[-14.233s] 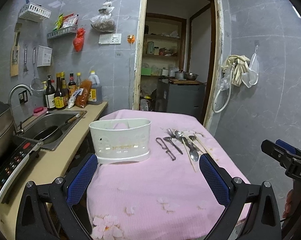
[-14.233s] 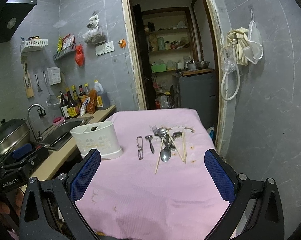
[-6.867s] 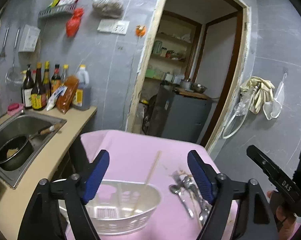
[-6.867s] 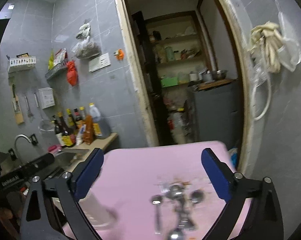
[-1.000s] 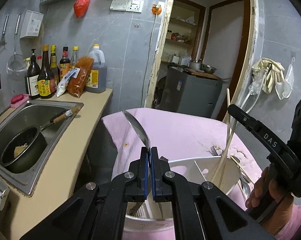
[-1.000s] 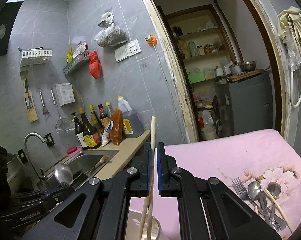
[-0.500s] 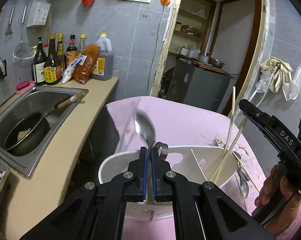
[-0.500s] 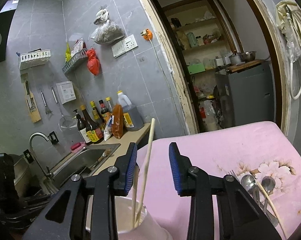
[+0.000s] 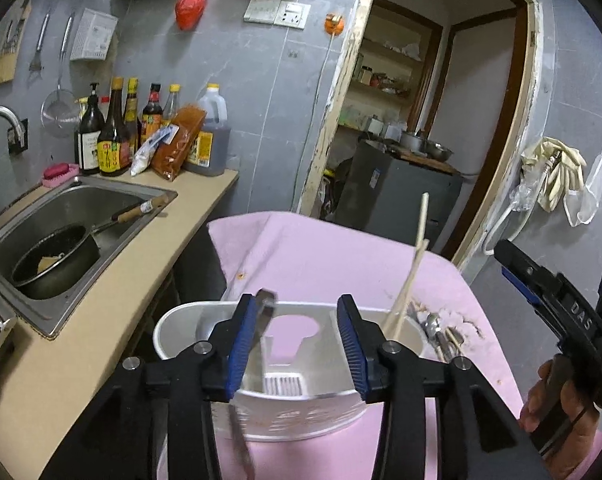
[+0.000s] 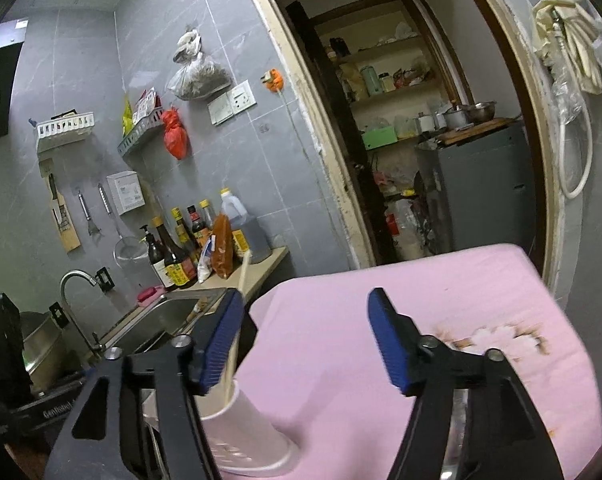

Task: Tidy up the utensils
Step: 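Carry the knife and chopstick to the white caddy and release them inside, then move both open tools back over the remaining utensils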

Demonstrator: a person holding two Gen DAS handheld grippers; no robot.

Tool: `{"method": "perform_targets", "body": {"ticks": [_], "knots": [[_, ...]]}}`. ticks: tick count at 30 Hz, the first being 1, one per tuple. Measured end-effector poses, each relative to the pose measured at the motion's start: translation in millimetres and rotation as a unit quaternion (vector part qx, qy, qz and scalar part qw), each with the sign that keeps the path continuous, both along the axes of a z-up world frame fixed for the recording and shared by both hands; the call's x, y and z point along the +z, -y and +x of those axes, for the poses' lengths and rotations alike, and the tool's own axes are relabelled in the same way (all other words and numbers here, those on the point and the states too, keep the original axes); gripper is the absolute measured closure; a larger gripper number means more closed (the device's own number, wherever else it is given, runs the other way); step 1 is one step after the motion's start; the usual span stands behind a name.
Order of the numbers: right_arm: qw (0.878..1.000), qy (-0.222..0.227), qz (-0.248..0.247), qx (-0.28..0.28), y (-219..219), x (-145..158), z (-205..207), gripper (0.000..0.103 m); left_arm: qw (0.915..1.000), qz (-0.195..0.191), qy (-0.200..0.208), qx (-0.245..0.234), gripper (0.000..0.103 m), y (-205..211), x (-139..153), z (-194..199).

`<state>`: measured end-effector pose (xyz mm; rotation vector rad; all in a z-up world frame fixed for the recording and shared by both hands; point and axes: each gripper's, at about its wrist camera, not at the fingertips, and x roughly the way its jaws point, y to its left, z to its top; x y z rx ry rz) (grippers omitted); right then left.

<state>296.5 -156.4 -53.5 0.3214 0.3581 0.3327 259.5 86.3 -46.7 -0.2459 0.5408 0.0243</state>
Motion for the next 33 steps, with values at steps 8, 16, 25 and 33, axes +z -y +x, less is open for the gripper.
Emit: {"method": "perform_targets", "body": {"ticks": [8, 16, 25, 33], "knots": [[0.999, 0.023, -0.030, -0.024, 56, 20, -15, 0.014, 0.9984, 0.016, 0.054, 0.000, 0.029, 48, 26, -4], [0.996, 0.025, -0.071, -0.053, 107, 27, -25, 0.002, 0.9952, 0.036, 0.090, -0.007, 0.008, 108, 35, -3], [0.992, 0.000, -0.096, -0.078, 155, 12, -26, 0.002, 0.9946, 0.053, 0.084, -0.030, 0.004, 160, 23, 5], [0.991, -0.049, -0.102, -0.075, 177, -21, -14, 0.002, 0.9965, 0.057, 0.040, -0.046, 0.004, 189, -2, 19]]}}
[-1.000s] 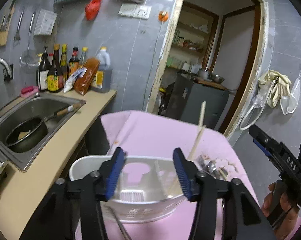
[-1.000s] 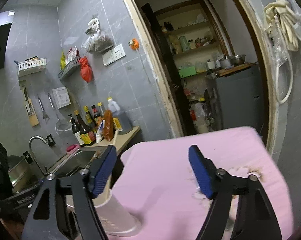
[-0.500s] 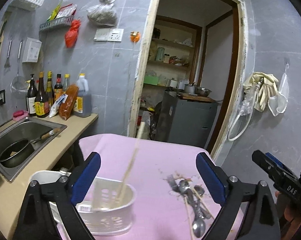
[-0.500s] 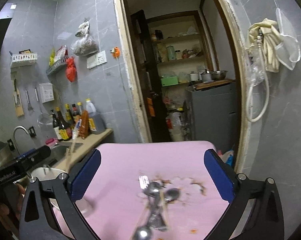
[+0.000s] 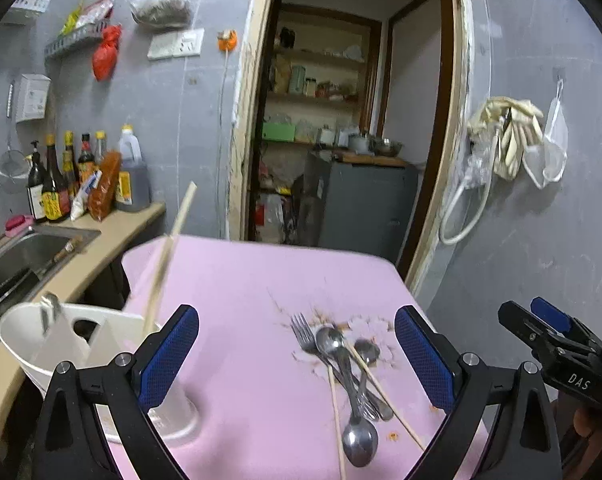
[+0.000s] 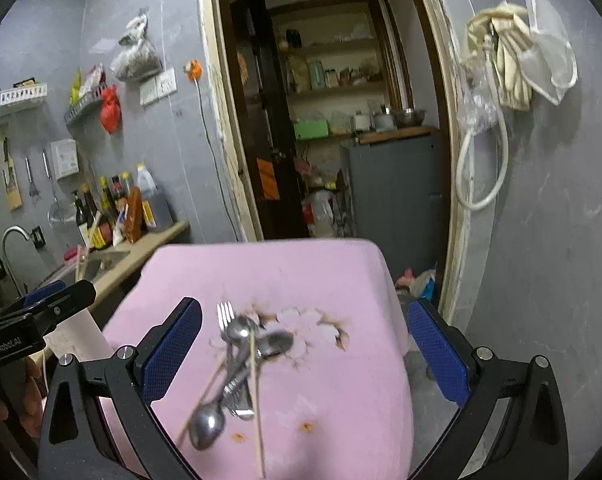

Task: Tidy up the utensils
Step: 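Move both open tools back over the remaining utensils, then grasp a chopstick with the left tool while the right tool grasps another chopstick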

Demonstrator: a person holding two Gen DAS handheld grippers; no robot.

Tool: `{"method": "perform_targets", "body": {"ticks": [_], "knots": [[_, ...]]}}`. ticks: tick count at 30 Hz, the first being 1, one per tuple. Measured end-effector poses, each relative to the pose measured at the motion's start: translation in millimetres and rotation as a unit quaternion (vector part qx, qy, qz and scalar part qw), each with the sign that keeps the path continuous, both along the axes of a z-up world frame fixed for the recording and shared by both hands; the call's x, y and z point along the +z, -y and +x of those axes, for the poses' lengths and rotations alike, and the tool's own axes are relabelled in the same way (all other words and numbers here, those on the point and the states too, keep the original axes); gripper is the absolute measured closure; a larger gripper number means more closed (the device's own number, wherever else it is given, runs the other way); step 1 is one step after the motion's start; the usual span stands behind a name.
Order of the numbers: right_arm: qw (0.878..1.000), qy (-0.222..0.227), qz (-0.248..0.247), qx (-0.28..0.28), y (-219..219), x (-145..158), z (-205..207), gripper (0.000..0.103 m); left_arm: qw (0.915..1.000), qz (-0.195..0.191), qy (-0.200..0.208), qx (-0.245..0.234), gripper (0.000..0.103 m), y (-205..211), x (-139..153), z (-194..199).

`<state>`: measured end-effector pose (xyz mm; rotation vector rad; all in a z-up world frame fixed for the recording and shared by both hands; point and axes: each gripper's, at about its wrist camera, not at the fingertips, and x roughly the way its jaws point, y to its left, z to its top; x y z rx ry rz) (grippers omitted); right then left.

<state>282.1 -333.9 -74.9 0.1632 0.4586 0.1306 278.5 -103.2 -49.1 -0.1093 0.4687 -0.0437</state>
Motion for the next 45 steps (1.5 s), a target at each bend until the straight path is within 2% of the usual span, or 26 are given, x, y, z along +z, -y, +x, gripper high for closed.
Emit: {"method": "perform_targets", "body": {"ticks": [4, 9, 12, 16, 18, 20, 26, 35, 39, 42, 45], "knots": [[1.000, -0.029, 0.010, 0.006, 10, -20, 9, 0.002, 0.9991, -0.007, -0.041, -0.007, 0.004, 9, -18, 11], [0.995, -0.086, 0.037, 0.027, 20, -53, 30, 0.002, 0.9954, -0.011, -0.094, -0.014, 0.005, 16, -43, 28], [0.991, -0.115, 0.046, 0.044, 19, -72, 43, 0.005, 0.9920, -0.012, -0.124, -0.023, 0.014, 20, -58, 39], [0.984, -0.155, 0.052, 0.071, 11, -95, 61, 0.029, 0.9851, -0.010, -0.168, -0.035, 0.034, 26, -79, 56], [0.980, -0.169, 0.061, 0.086, 6, -104, 71, 0.038, 0.9804, -0.020, -0.192, -0.041, 0.041, 27, -91, 65], [0.977, -0.178, 0.063, 0.098, 1, -110, 78, 0.053, 0.9759, -0.029, -0.211, -0.046, 0.053, 28, -101, 73], [0.962, -0.210, 0.074, 0.160, -22, -127, 94, 0.070, 0.9635, -0.044, -0.257, -0.064, 0.072, 30, -125, 94], [0.947, -0.239, 0.054, 0.210, -49, -133, 105, 0.077, 0.9533, -0.054, -0.285, -0.084, 0.074, 29, -134, 113], [0.942, -0.248, 0.046, 0.220, -56, -132, 115, 0.079, 0.9501, -0.038, -0.295, -0.094, 0.074, 33, -134, 122], [0.937, -0.256, 0.039, 0.235, -64, -129, 122, 0.079, 0.9482, -0.026, -0.301, -0.100, 0.078, 36, -133, 126], [0.931, -0.268, 0.029, 0.248, -73, -128, 125, 0.079, 0.9454, -0.032, -0.308, -0.102, 0.087, 32, -133, 128]]}}
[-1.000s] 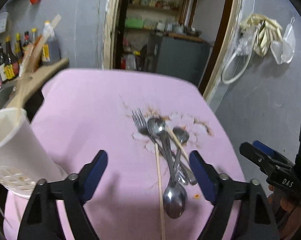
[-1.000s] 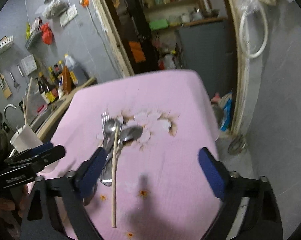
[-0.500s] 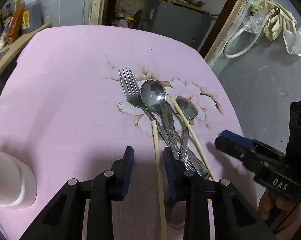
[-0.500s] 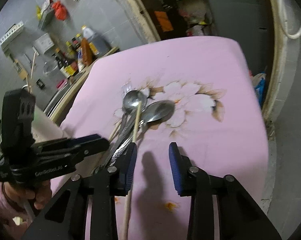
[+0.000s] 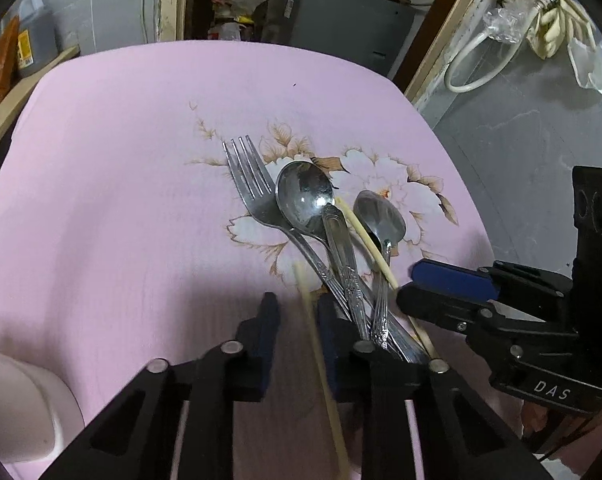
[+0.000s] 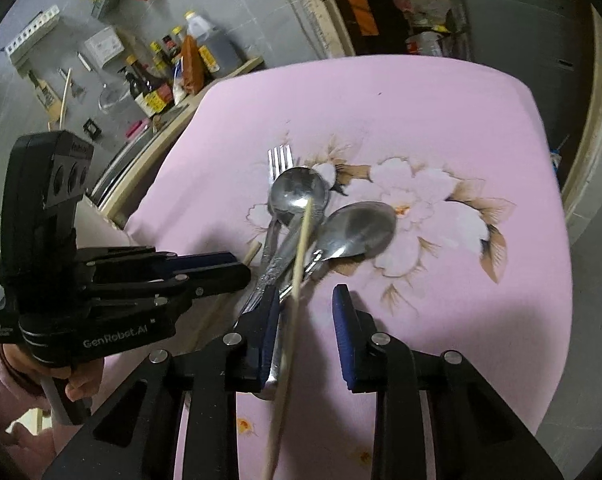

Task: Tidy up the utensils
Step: 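Grasp a chopstick with the left tool while the right tool grasps another chopstick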

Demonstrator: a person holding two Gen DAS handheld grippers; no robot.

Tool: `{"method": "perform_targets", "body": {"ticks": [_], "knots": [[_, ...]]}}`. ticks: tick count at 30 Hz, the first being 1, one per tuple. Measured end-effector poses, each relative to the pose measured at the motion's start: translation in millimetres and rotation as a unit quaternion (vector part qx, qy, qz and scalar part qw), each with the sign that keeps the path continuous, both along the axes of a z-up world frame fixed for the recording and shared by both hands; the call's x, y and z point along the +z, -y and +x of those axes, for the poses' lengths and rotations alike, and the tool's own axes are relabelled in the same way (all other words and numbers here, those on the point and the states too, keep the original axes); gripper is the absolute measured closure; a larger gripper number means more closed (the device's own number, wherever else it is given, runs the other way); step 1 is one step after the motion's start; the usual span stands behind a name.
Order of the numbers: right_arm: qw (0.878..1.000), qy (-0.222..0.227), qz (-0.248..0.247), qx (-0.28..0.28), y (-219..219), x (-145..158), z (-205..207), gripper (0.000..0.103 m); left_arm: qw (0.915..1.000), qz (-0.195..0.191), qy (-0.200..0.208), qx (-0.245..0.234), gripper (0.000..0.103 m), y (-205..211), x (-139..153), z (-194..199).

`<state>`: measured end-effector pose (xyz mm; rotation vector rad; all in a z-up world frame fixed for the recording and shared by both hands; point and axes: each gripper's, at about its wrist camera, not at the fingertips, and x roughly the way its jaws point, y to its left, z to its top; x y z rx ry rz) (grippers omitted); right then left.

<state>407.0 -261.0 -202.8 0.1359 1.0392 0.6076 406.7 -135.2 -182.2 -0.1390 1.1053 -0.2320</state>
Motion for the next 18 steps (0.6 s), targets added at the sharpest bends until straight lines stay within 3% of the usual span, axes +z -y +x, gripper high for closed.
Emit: {"method": "perform_targets", "body": {"ticks": [7, 13, 18], "knots": [[0.999, -0.032, -0.011, 0.004, -6, -1, 10, 0.081, 0.9996, -0.012, -0.019, -0.014, 0.090, -3, -2, 8], [0.997, -0.076, 0.011, -0.021, -4, -2, 20, 0.098, 0.9986, -0.025, -0.040, -0.025, 0.093, -6, -2, 15], [0.997, -0.076, 0.013, -0.032, 0, 2, 6, 0.099, 0.9987, -0.030, -0.040, -0.013, 0.098, -9, 1, 12]]}}
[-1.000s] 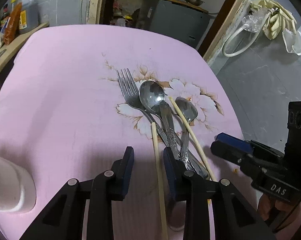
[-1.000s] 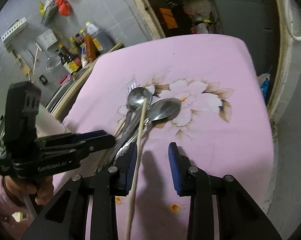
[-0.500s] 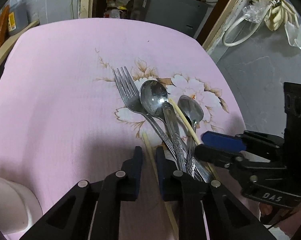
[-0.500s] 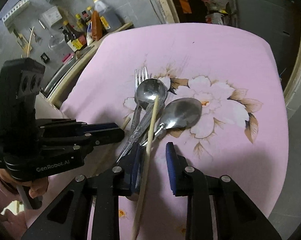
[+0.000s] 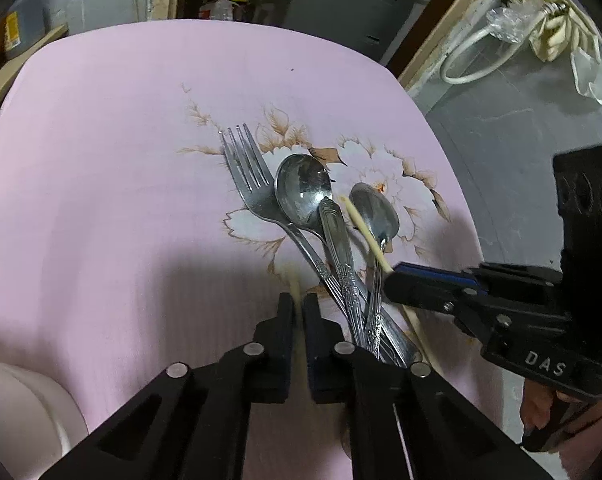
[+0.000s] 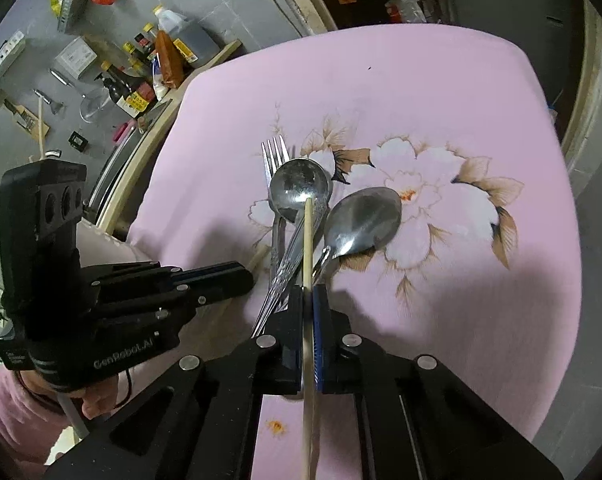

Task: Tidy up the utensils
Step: 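Grasp a chopstick with the left tool while the right tool grasps another chopstick, then lift both chopsticks and lower them into the white caddy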

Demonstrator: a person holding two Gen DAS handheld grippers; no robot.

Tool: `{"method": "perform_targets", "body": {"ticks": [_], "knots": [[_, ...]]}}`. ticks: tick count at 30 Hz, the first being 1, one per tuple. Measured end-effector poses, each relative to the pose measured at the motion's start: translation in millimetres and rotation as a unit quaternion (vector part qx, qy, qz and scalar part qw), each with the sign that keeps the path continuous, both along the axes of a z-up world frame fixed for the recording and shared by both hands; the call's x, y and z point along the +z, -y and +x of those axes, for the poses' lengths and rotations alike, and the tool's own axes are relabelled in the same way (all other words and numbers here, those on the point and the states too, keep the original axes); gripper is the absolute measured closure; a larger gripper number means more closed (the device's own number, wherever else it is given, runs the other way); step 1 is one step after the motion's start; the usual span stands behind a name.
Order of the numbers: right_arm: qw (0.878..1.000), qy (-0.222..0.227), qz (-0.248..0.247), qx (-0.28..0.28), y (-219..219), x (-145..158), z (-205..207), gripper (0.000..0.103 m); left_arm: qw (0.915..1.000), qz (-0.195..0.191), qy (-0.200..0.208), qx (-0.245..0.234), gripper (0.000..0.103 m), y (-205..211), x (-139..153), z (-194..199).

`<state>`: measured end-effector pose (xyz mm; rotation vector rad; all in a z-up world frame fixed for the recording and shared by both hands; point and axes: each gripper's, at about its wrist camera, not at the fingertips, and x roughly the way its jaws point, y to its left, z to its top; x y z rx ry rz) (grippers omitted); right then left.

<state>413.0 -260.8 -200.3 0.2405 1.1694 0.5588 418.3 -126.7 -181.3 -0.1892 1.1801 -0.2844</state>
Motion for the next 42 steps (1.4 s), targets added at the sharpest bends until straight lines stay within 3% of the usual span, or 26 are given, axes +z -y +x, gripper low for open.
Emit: {"method": "perform_targets", "body": {"ticks": [9, 17, 25, 31, 36, 42], "knots": [[0.999, 0.004, 0.025, -0.044, 16, 3, -23, 0.099, 0.9994, -0.027, 0.016, 0.015, 0.098, -11, 12, -29], [0.983, 0.109, 0.102, -0.110, 23, 50, -56, 0.099, 0.9905, -0.060, 0.118, 0.037, 0.098, -31, 67, -63], [0.956, 0.222, 0.142, -0.131, -15, 114, -74, 0.099, 0.9684, -0.076, 0.221, 0.088, 0.098, -76, 135, -86], [0.944, 0.266, 0.157, -0.120, -62, 150, -79, 0.099, 0.9550, -0.068, 0.264, 0.117, 0.098, -123, 176, -101], [0.931, 0.299, 0.177, -0.114, -99, 173, -82, 0.099, 0.9434, -0.061, 0.292, 0.145, 0.098, -167, 195, -117], [0.913, 0.340, 0.193, -0.120, -148, 193, -81, 0.099, 0.9223, -0.046, 0.329, 0.197, 0.098, -232, 208, -124]]}}
